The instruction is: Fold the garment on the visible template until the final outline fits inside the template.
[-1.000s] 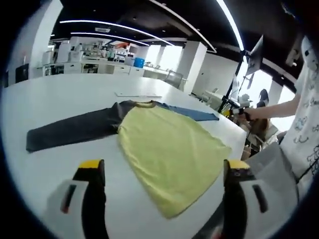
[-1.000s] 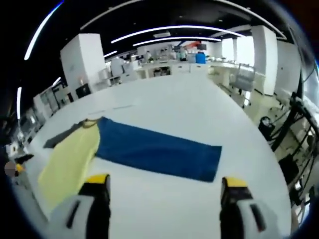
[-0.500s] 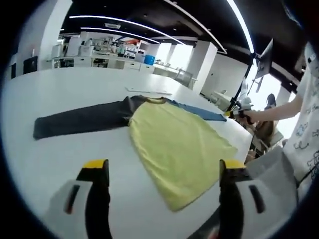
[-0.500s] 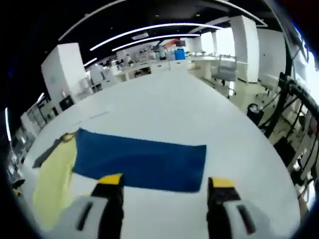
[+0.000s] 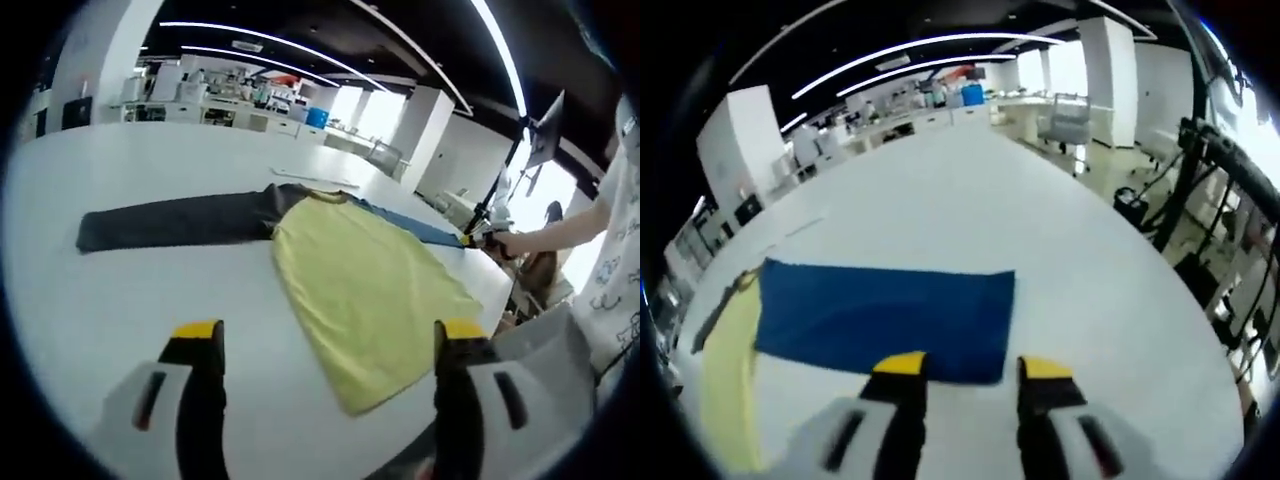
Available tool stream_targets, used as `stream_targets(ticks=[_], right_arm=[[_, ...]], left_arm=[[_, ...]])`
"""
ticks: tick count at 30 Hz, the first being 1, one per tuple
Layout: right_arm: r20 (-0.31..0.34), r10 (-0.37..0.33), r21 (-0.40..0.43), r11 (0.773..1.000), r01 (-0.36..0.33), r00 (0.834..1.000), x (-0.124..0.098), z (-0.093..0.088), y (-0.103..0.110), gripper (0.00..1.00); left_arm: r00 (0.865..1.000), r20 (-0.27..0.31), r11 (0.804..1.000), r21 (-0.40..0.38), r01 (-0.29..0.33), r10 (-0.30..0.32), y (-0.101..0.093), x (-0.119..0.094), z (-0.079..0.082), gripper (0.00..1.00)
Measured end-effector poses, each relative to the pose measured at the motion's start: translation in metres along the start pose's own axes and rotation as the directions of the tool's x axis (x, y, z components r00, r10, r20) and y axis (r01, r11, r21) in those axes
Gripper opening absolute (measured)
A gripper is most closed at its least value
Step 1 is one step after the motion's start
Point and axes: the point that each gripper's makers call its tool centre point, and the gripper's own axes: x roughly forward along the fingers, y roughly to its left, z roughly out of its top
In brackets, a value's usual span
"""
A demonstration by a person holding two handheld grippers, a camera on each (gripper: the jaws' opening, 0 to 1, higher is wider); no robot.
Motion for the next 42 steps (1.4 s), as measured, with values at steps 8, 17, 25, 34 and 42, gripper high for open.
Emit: stream_targets(ticks=[8, 17, 25, 34, 42], right_arm=[[-0.038, -0.052, -0.078, 0.996, 0.049, 0.998, -0.002, -0.005, -0.002, 0.06], [0.015, -0.033, -0.125, 0.992, 0.035, 0.999, -0.016, 0.015, 0.01, 0.0], [0.061, 0.151, -0.119, 0.983, -0.143, 0.987, -0.022, 0.048, 0.073, 0.0], [0.01, 0.374, -0.192, 0.911, -0.366, 0.927, -0.03, 0.042, 0.198, 0.0], [0.015, 0.532, -0.134, 0.84, -0.525, 0.847, -0.032, 0.04, 0.292, 0.0]], left_arm=[[1.0, -0.001, 1.0, -0.02, 0.005, -0.005, -0.003, 0.002, -0.003, 0.83], [1.0, 0.004, 1.0, -0.012, 0.026, -0.026, -0.008, 0.009, -0.006, 0.82], [0.998, -0.005, 0.997, 0.051, 0.065, -0.064, -0.019, 0.015, -0.009, 0.82], [0.997, -0.019, 0.988, 0.136, 0.071, -0.069, -0.023, 0.011, -0.009, 0.8], [0.998, -0.009, 0.988, 0.14, 0.071, -0.07, -0.021, 0.007, -0.009, 0.79]])
